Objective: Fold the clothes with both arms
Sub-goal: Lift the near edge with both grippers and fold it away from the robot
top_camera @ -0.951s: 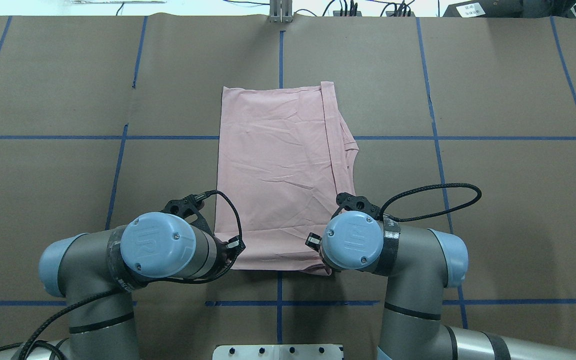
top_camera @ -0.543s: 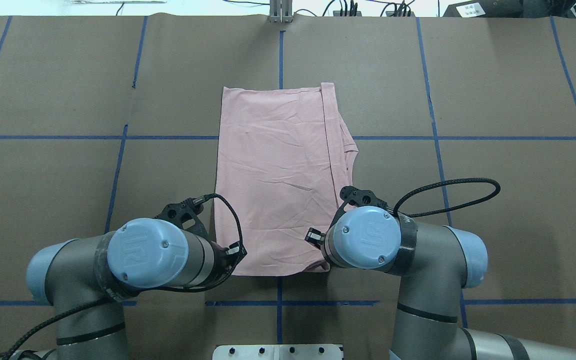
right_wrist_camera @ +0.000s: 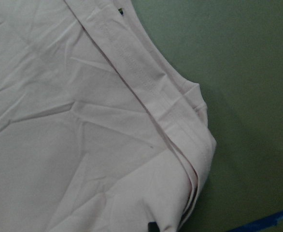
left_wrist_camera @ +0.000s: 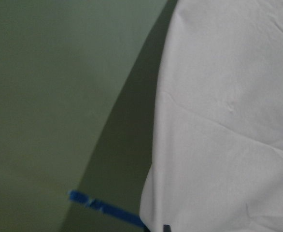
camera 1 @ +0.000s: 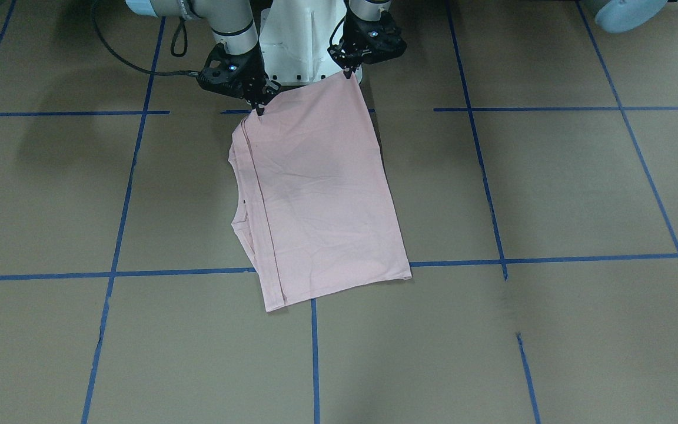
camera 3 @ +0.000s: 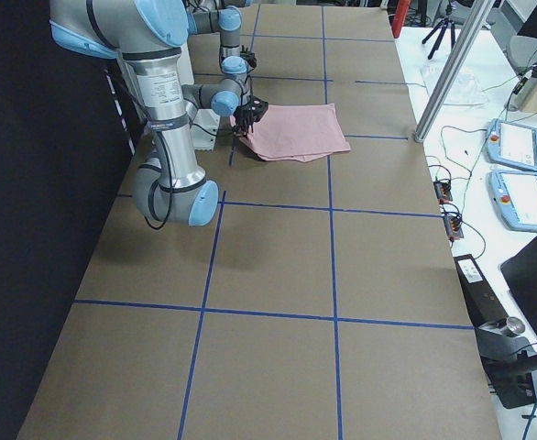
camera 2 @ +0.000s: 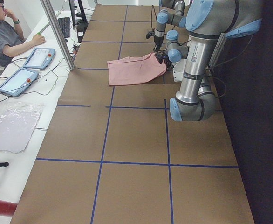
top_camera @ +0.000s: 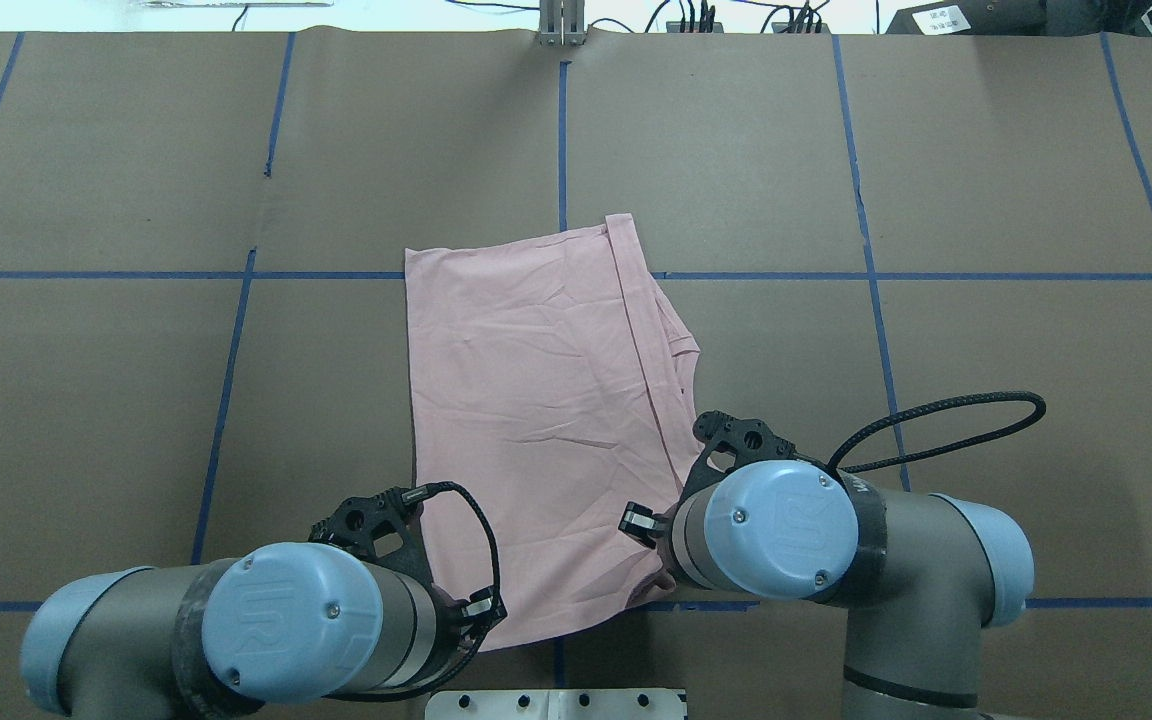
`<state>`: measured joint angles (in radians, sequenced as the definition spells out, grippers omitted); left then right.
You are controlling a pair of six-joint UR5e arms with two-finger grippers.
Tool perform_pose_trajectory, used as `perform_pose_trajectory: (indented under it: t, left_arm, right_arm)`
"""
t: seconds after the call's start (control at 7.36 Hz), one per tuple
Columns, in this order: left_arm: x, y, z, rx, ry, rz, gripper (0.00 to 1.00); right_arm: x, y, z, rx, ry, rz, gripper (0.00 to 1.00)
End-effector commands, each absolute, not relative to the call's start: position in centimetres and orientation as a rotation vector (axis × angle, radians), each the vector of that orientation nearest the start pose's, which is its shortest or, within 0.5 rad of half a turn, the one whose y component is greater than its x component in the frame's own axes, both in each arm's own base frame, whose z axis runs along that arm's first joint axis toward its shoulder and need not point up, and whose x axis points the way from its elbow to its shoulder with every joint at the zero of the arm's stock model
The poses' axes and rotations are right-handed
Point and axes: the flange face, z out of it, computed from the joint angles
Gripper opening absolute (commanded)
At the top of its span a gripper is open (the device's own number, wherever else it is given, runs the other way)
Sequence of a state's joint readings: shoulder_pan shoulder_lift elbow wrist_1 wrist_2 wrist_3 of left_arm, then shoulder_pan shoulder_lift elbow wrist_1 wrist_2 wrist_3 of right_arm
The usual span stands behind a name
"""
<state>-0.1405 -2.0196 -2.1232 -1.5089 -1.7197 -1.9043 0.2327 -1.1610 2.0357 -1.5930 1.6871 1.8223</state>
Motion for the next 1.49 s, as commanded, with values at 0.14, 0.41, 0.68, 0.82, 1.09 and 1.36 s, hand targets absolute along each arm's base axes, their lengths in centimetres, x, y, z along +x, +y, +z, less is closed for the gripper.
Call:
perform_pose_trajectory:
  t: [0.14,0.41,0.68,0.82,1.09,1.36]
  left_arm:
    - [48.6,-21.4,17.4,-0.208,0.961,-0.402,0.0]
    - [47.0,-27.2,18.4,-0.148,0.947,-0.503,0.0]
    - [48.1,-30.1,20.0,-0.107,0.937,-0.504,0.0]
    - [48.3,-30.4,20.0,-0.106,0.951,-0.506,0.0]
    - [47.1,-32.5,19.6,-0.087,0.966,-0.547,0.0]
    - [46.6,-39.8,20.6,-0.032,0.969,-0.651,0.0]
  right_arm:
    - [-51.7,-24.7,23.2,-0.106,-0.885,0.396,0.0]
    - [-50.2,-29.2,22.4,-0.062,-0.957,0.458,0.0]
    - [-52.5,-33.3,21.8,-0.036,-0.946,0.506,0.0]
    - [-52.4,-34.0,22.0,-0.03,-0.942,0.513,0.0]
    - [-51.1,-36.9,22.2,0.012,-0.941,0.527,0.0]
    - [-53.0,-44.0,20.1,0.072,-1.014,0.571,0.0]
